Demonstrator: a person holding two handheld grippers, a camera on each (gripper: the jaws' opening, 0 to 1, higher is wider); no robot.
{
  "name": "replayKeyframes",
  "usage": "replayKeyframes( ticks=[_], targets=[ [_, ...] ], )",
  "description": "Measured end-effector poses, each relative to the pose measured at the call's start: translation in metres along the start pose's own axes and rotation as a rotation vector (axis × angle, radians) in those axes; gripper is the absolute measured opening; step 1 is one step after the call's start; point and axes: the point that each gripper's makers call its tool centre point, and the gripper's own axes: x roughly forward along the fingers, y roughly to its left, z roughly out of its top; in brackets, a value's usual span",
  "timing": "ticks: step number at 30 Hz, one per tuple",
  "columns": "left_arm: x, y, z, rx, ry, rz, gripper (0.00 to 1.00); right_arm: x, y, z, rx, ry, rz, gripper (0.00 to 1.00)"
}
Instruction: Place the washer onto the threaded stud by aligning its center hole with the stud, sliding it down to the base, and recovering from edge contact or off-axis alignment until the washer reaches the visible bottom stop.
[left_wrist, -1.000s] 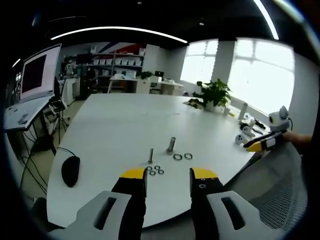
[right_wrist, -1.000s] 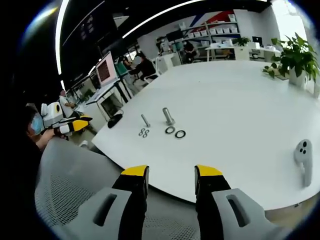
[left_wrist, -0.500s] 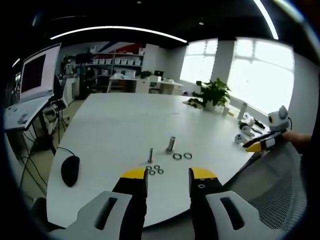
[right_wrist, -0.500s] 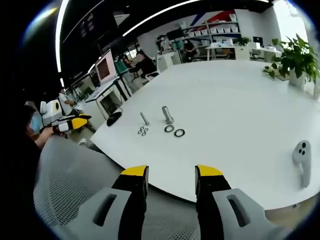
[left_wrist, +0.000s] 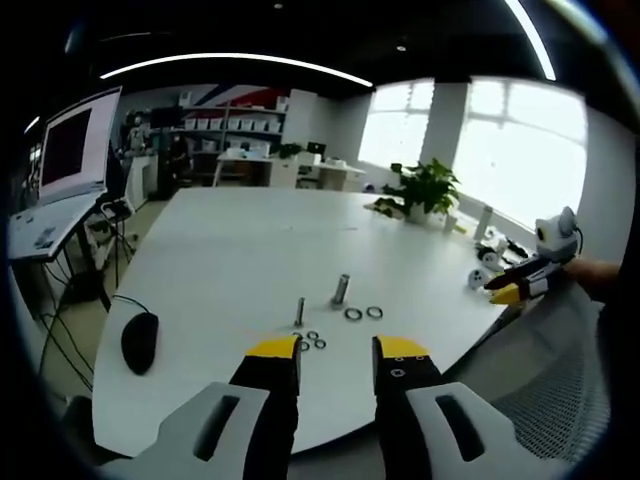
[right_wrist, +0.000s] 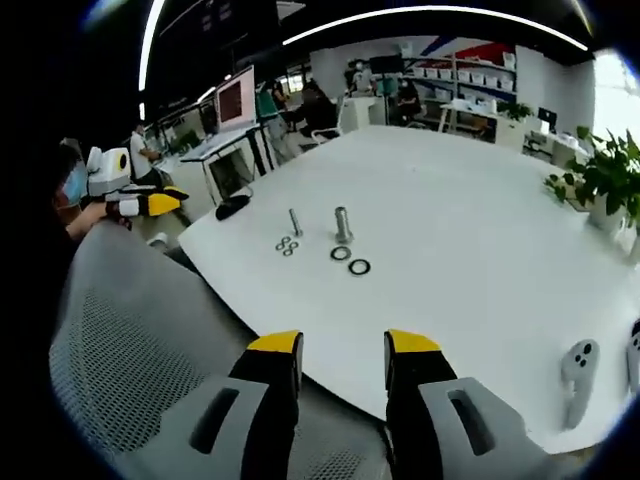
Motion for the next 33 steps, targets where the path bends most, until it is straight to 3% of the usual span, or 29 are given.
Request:
replayKeyframes(
  ticks=[10,13,15,17,21,26,31,33],
  targets=[
    [-0.001,0.004,0.002,-0.01,-0.016,0.003,0.26,0.008,-0.018,0.034,-0.079,-0.006,0.013,0.3],
    [-0.001,0.006,0.004,-0.018,-0.034,-0.003,0.27,0.018,-0.023,0.044,-0.106,-0.004,0.027,0.3],
    [-0.002,0.008,0.006,-0.079,-0.048,-0.007,0.27,0.027,-0.028,0.053,-0.159,0.009,0.035,0.3],
    [-0.002,0.006,0.006,-0.049,-0.049,-0.012,0.27,0.035,-0.031,0.058,-0.185,0.027,0.045,0.3],
    [-0.002,0.007,0.006,-0.061,-0.05,-0.015,0.27,0.05,-0.032,0.067,-0.226,0.038,0.054,0.27],
    [-0.004,0.009,0.007,-0.085,-0.068,-0.019,0.28,0.066,-0.031,0.074,-0.249,0.056,0.065,0.19],
    [-0.006,0.011,0.009,-0.106,-0.087,-0.019,0.29,0.084,-0.028,0.065,-0.305,0.138,0.099,0.19],
    [-0.006,0.012,0.01,-0.111,-0.091,-0.022,0.3,0.092,-0.037,0.059,-0.284,0.192,0.041,0.19]
  ],
)
